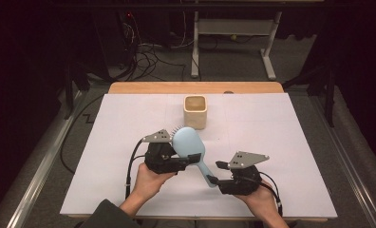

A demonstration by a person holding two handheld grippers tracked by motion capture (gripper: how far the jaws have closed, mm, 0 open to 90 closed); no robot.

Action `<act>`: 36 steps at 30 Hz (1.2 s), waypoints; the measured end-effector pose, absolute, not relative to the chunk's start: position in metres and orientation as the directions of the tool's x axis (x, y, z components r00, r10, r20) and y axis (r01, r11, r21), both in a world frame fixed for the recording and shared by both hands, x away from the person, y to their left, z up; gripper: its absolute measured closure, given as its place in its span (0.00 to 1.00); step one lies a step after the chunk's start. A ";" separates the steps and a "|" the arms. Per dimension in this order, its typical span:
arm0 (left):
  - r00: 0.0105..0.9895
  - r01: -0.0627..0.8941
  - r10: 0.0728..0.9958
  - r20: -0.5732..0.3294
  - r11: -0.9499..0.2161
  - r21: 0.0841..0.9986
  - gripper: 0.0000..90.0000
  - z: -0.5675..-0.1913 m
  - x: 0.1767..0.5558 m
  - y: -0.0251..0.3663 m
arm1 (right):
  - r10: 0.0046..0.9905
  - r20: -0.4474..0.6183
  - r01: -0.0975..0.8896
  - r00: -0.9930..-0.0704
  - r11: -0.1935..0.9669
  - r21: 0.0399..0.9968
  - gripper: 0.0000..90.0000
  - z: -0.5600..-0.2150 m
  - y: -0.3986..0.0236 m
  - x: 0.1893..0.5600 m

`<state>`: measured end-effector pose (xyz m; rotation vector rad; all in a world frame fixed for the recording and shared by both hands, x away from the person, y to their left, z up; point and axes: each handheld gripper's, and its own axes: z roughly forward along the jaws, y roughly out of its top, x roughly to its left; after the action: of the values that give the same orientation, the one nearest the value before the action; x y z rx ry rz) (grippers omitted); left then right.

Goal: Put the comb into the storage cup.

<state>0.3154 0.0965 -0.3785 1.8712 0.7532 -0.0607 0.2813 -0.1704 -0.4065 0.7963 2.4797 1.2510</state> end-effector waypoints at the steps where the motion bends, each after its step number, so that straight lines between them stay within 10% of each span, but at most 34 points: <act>1: 0.799 0.522 0.470 -0.375 -0.232 0.821 0.59 -0.378 0.315 0.097 | 0.577 0.015 0.354 -0.817 0.481 0.802 0.47 -0.407 -0.172 0.281; 36: 0.769 0.529 0.530 -0.357 -0.215 0.821 0.59 -0.364 0.319 0.117 | 0.776 0.034 0.355 -0.630 0.249 0.901 0.34 -0.431 -0.282 0.262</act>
<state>0.3189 0.1170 -0.3643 1.8641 0.8123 0.0007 0.2624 -0.2816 -0.4307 1.0306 2.1061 1.3501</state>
